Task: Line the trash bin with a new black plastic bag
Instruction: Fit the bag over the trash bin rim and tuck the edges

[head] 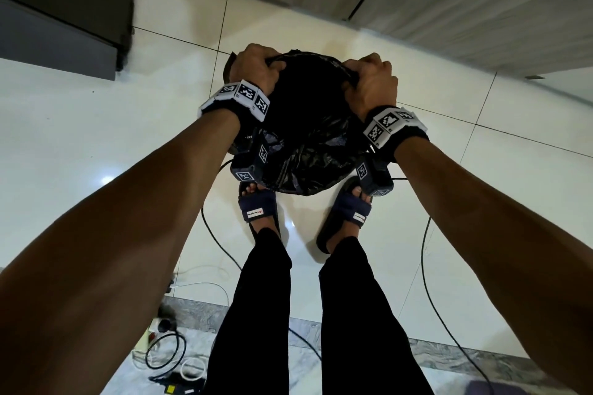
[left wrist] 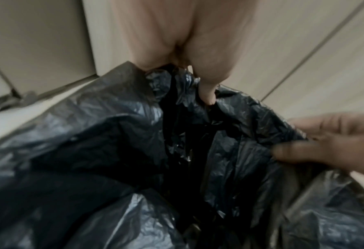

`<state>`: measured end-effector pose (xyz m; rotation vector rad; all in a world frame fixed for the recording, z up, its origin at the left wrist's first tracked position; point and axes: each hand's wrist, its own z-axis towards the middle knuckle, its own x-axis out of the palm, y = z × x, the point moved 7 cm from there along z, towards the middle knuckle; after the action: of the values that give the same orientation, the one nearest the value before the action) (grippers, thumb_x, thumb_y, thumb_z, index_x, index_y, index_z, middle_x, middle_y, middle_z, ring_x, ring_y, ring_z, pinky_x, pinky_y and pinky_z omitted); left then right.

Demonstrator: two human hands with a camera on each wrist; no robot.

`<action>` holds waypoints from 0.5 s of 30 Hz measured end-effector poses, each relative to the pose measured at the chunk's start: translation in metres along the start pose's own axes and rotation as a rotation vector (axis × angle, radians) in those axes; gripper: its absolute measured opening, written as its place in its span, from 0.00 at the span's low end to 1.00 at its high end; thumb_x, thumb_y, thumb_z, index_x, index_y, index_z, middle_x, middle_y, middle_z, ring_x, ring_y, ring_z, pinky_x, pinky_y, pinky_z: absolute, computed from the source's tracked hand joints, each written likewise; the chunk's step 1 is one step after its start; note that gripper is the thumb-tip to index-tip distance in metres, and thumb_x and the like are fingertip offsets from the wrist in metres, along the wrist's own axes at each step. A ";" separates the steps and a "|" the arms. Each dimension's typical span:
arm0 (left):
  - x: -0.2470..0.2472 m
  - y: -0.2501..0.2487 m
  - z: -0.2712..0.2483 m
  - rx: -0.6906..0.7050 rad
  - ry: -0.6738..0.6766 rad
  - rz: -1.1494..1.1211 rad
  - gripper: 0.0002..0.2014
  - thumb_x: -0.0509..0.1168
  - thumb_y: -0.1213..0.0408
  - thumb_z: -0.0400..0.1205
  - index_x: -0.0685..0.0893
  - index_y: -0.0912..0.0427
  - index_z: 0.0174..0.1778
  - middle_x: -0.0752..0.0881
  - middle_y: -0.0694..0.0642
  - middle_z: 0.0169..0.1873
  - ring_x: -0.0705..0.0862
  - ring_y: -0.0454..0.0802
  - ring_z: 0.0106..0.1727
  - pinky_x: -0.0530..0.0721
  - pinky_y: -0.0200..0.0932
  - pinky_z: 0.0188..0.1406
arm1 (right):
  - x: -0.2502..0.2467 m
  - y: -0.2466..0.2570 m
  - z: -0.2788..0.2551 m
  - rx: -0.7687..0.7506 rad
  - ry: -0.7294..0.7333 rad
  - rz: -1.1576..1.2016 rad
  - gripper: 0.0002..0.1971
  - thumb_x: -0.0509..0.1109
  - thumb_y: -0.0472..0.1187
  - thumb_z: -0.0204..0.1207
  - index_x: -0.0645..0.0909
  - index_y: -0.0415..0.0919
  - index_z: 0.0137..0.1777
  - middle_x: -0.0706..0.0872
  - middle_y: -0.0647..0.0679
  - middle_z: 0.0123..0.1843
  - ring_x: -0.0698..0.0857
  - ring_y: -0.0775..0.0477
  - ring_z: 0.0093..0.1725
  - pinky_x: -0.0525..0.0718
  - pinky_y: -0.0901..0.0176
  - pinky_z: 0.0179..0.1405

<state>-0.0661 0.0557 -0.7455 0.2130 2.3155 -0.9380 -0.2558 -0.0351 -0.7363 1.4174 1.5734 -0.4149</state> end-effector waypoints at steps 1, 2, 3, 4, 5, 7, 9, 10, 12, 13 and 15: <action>-0.001 0.002 -0.002 -0.018 -0.002 -0.014 0.11 0.64 0.60 0.79 0.89 0.58 0.52 0.90 0.62 0.50 0.86 0.59 0.55 0.83 0.44 0.55 | -0.002 0.002 0.000 -0.013 -0.001 -0.038 0.16 0.65 0.41 0.77 0.82 0.51 0.63 0.78 0.40 0.64 0.72 0.34 0.66 0.72 0.44 0.62; -0.002 0.004 -0.002 -0.036 -0.010 -0.032 0.12 0.64 0.59 0.79 0.88 0.59 0.53 0.90 0.62 0.51 0.86 0.58 0.56 0.83 0.43 0.57 | -0.003 0.003 -0.001 -0.027 -0.004 -0.073 0.17 0.64 0.39 0.76 0.81 0.50 0.64 0.78 0.40 0.64 0.73 0.34 0.66 0.72 0.44 0.62; -0.004 0.007 -0.003 -0.057 -0.026 -0.046 0.13 0.65 0.59 0.79 0.88 0.59 0.55 0.89 0.61 0.53 0.85 0.58 0.58 0.82 0.43 0.59 | -0.004 0.004 -0.002 -0.036 -0.007 -0.095 0.18 0.64 0.39 0.75 0.81 0.50 0.64 0.78 0.40 0.64 0.73 0.34 0.66 0.72 0.44 0.61; -0.006 0.010 -0.004 -0.077 -0.048 -0.059 0.14 0.65 0.58 0.79 0.87 0.59 0.56 0.89 0.61 0.55 0.85 0.57 0.60 0.82 0.42 0.60 | -0.005 0.004 -0.003 -0.039 -0.011 -0.101 0.19 0.64 0.39 0.74 0.80 0.50 0.65 0.78 0.40 0.64 0.73 0.33 0.65 0.72 0.44 0.61; -0.008 0.012 -0.005 -0.092 -0.065 -0.065 0.14 0.65 0.58 0.79 0.87 0.59 0.57 0.89 0.60 0.56 0.84 0.57 0.61 0.81 0.40 0.60 | -0.006 0.003 -0.004 -0.036 -0.014 -0.099 0.21 0.64 0.39 0.74 0.80 0.51 0.66 0.78 0.40 0.63 0.73 0.33 0.65 0.72 0.43 0.61; -0.011 0.019 -0.009 -0.111 -0.090 -0.065 0.12 0.64 0.61 0.80 0.88 0.60 0.55 0.89 0.62 0.54 0.85 0.58 0.58 0.79 0.38 0.54 | -0.008 0.000 -0.006 -0.024 -0.009 -0.108 0.21 0.64 0.39 0.73 0.79 0.52 0.67 0.78 0.40 0.63 0.73 0.33 0.65 0.72 0.43 0.62; -0.014 0.027 -0.012 -0.126 -0.129 -0.067 0.12 0.63 0.62 0.81 0.88 0.62 0.53 0.89 0.63 0.53 0.85 0.58 0.58 0.79 0.38 0.51 | -0.005 -0.007 -0.008 -0.010 0.024 -0.127 0.20 0.65 0.39 0.73 0.79 0.49 0.65 0.77 0.38 0.64 0.73 0.32 0.65 0.73 0.42 0.62; -0.016 0.031 -0.013 -0.139 -0.148 -0.075 0.12 0.63 0.61 0.81 0.88 0.62 0.54 0.89 0.63 0.53 0.85 0.59 0.58 0.78 0.38 0.50 | -0.002 -0.010 -0.010 -0.001 0.048 -0.115 0.19 0.65 0.38 0.73 0.79 0.47 0.65 0.77 0.37 0.64 0.73 0.31 0.65 0.73 0.41 0.61; -0.017 0.036 -0.015 -0.161 -0.156 -0.090 0.12 0.63 0.61 0.81 0.87 0.62 0.54 0.89 0.63 0.54 0.85 0.59 0.58 0.79 0.39 0.50 | 0.004 -0.015 -0.011 0.011 0.085 -0.048 0.18 0.64 0.36 0.74 0.78 0.45 0.64 0.77 0.35 0.64 0.73 0.30 0.65 0.76 0.39 0.60; -0.018 0.036 -0.016 -0.159 -0.154 -0.090 0.12 0.63 0.61 0.81 0.87 0.61 0.56 0.89 0.63 0.55 0.84 0.58 0.60 0.79 0.38 0.52 | 0.006 -0.015 -0.010 0.013 0.091 -0.016 0.17 0.64 0.36 0.75 0.78 0.44 0.64 0.76 0.35 0.63 0.73 0.30 0.65 0.77 0.39 0.59; -0.021 0.026 -0.017 -0.087 -0.172 -0.072 0.14 0.65 0.63 0.78 0.85 0.56 0.60 0.86 0.58 0.61 0.82 0.54 0.65 0.76 0.37 0.63 | 0.008 -0.014 -0.007 0.012 0.086 0.029 0.14 0.64 0.37 0.77 0.79 0.43 0.62 0.76 0.34 0.62 0.76 0.30 0.63 0.78 0.43 0.57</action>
<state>-0.0481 0.0878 -0.7381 0.0114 2.2115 -0.8531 -0.2708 -0.0288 -0.7443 1.4825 1.6199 -0.3504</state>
